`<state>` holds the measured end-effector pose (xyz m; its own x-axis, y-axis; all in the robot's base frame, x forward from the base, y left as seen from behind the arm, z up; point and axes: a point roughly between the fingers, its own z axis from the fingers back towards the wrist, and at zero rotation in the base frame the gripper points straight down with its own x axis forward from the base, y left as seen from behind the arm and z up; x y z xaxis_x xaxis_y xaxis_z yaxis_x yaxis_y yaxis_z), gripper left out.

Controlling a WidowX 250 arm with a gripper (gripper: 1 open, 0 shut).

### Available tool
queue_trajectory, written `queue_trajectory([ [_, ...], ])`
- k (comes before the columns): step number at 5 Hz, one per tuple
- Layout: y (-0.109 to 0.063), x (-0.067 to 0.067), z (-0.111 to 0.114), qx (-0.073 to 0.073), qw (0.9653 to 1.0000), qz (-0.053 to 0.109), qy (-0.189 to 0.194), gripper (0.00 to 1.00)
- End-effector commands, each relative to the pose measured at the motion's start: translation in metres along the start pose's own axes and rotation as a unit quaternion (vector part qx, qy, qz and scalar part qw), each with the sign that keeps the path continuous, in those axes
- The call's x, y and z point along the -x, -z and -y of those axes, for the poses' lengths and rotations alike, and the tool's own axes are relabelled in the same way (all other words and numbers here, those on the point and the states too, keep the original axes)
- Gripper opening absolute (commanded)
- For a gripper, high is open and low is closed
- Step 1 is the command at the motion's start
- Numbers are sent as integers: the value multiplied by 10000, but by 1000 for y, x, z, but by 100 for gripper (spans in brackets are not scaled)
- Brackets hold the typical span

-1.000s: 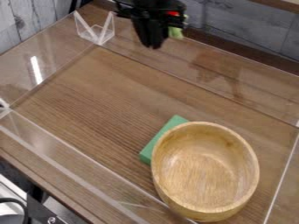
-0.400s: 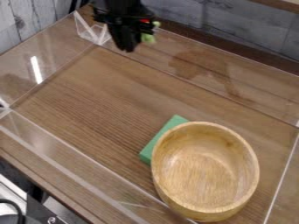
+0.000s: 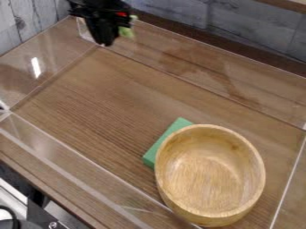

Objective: Move the red fruit to the left

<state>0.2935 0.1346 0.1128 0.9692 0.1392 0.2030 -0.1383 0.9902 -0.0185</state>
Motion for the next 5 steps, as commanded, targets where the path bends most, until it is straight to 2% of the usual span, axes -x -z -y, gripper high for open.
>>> queue_trajectory([
  [1, -16, -12, -23, -159, 9996, 224, 57, 0],
  [3, 8, -18, -39, -248, 9988, 114, -401, 0],
  [5, -1, -23, -34, -98, 9999, 39, -79, 0],
])
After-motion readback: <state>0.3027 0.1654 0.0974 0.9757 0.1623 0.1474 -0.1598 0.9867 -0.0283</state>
